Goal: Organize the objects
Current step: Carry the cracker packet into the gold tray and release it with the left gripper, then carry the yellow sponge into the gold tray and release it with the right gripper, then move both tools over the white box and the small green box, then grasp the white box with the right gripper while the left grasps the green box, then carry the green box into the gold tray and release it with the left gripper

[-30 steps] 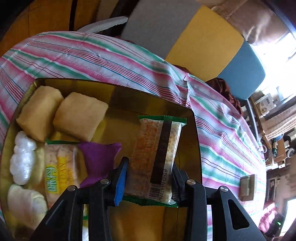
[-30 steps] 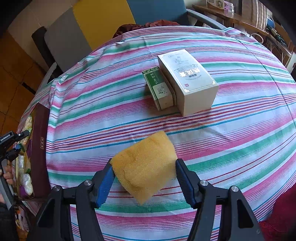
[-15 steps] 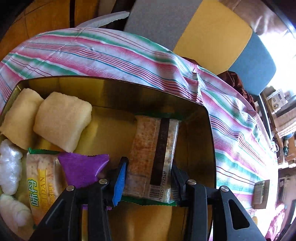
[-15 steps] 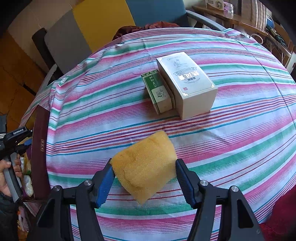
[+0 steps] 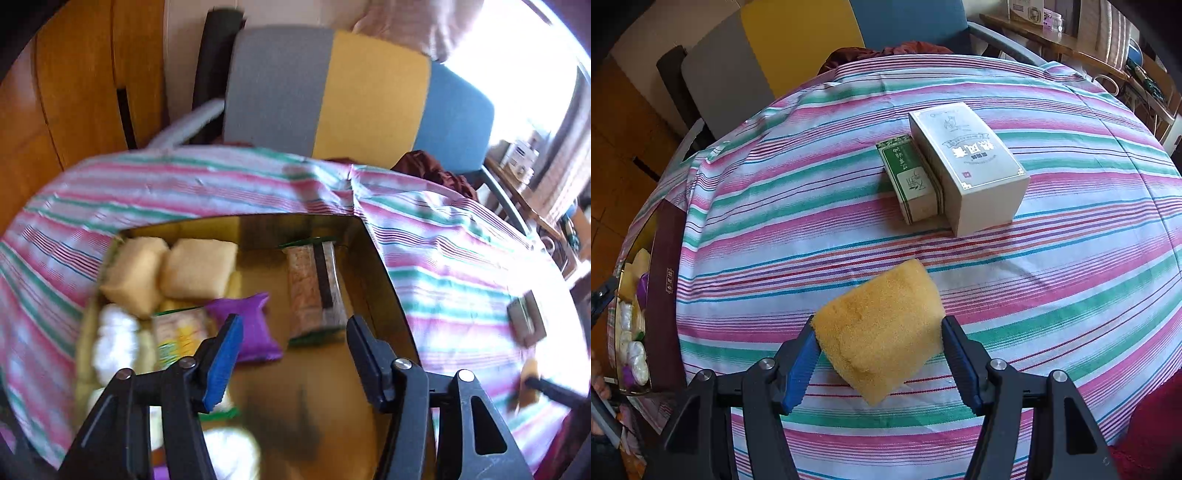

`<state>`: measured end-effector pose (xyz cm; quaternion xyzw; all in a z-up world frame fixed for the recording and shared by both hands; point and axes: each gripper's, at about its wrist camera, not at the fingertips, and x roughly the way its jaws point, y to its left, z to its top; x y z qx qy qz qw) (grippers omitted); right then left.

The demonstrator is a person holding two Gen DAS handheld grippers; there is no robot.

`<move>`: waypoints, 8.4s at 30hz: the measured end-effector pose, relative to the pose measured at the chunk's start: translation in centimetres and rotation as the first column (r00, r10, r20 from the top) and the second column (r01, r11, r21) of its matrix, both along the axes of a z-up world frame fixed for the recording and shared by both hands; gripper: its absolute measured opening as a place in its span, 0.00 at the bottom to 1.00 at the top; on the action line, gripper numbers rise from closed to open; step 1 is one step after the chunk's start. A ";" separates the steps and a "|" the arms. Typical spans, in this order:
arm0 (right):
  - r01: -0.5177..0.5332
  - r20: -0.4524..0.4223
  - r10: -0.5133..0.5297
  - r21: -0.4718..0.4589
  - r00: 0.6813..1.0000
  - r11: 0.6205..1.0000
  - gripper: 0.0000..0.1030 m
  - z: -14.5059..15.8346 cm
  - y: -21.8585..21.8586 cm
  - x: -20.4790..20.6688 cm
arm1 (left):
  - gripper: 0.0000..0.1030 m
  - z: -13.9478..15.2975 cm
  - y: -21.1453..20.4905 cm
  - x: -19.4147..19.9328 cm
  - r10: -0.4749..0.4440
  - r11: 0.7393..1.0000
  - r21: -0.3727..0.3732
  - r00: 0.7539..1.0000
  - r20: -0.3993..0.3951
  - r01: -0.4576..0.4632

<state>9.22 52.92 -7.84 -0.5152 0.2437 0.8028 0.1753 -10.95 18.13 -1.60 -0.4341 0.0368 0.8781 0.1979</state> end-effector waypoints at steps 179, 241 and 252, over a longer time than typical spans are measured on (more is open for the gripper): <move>0.344 0.000 -0.346 0.112 0.938 0.932 0.50 1.5 14.8 1.1 | 0.70 -6.3 38.0 8.0 -0.500 0.859 0.003 0.838 0.219 0.512; -0.127 -0.067 0.136 0.126 0.988 0.984 0.50 0.7 5.9 -4.8 | 0.30 -7.7 18.5 13.8 -0.448 0.889 -0.111 0.894 0.000 0.445; -0.117 -0.063 0.128 0.152 0.990 0.981 0.50 0.7 6.0 -4.8 | 0.30 -4.4 15.7 14.8 -0.445 0.894 -0.065 0.895 -0.016 0.443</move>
